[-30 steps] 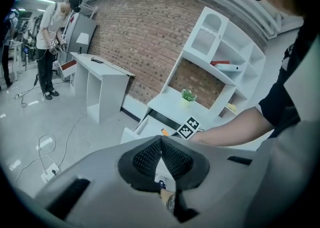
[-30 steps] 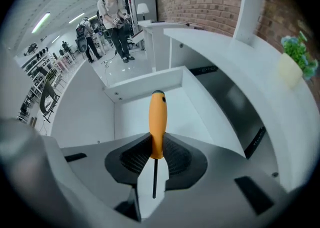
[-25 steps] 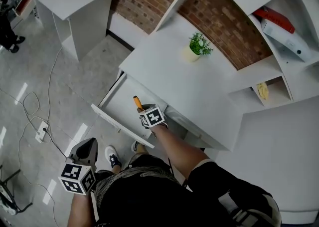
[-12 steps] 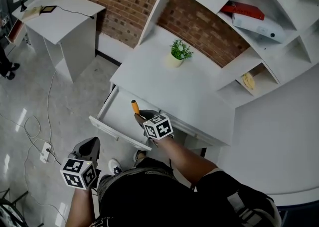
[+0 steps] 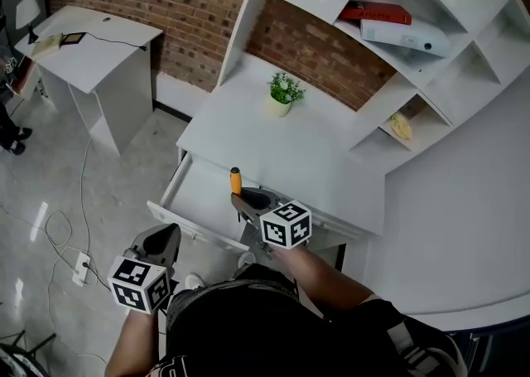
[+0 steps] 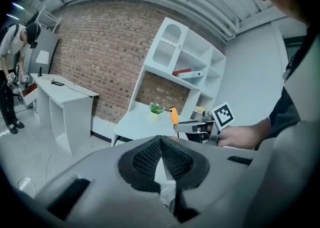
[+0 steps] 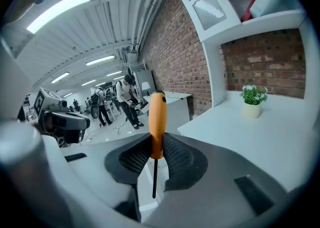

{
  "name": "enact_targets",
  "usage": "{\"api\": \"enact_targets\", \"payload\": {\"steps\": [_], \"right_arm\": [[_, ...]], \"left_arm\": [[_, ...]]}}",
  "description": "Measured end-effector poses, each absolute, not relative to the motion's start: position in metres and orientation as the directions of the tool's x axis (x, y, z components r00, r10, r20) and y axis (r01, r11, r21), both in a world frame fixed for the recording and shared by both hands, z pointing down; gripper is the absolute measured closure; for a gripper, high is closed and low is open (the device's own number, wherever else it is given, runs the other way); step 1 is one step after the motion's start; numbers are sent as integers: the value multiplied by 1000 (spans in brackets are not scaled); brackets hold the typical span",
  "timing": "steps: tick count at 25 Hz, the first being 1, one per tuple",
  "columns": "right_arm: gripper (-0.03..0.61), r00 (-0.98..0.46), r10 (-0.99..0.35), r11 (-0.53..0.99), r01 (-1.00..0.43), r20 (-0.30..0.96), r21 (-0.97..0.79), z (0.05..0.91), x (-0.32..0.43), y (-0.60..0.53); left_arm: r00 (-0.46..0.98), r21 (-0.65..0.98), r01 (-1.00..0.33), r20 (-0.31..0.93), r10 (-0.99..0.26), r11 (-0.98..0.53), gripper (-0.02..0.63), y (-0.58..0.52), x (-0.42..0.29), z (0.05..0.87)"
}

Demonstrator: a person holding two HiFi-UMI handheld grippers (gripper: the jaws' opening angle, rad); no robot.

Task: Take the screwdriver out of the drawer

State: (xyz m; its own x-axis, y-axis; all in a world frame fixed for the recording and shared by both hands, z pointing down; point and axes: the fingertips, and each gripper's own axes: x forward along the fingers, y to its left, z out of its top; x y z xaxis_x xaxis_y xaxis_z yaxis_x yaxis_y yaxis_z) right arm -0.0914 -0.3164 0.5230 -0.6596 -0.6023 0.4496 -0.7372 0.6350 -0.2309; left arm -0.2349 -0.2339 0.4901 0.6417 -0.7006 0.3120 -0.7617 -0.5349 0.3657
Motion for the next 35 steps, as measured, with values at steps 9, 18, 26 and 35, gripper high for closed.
{"api": "enact_targets", "payload": {"steps": [9, 18, 26, 35], "right_arm": [[502, -715, -625, 640, -699, 315, -318, 472, -63, -289], [502, -779, -590, 679, -621, 210, -392, 442, -17, -244], [502, -815, -557, 705, -567, 161, -426, 432, 40, -191], [502, -863, -495, 747, -484, 106, -456, 428, 79, -141]], "left_arm": [[628, 350, -770, 266, -731, -534, 597, -221, -207, 463], [590, 372, -789, 237, -772, -489, 597, -191, -162, 451], [578, 370, -797, 239, -780, -477, 597, -141, -95, 447], [548, 387, -814, 262, -795, -433, 597, -86, -46, 456]]}}
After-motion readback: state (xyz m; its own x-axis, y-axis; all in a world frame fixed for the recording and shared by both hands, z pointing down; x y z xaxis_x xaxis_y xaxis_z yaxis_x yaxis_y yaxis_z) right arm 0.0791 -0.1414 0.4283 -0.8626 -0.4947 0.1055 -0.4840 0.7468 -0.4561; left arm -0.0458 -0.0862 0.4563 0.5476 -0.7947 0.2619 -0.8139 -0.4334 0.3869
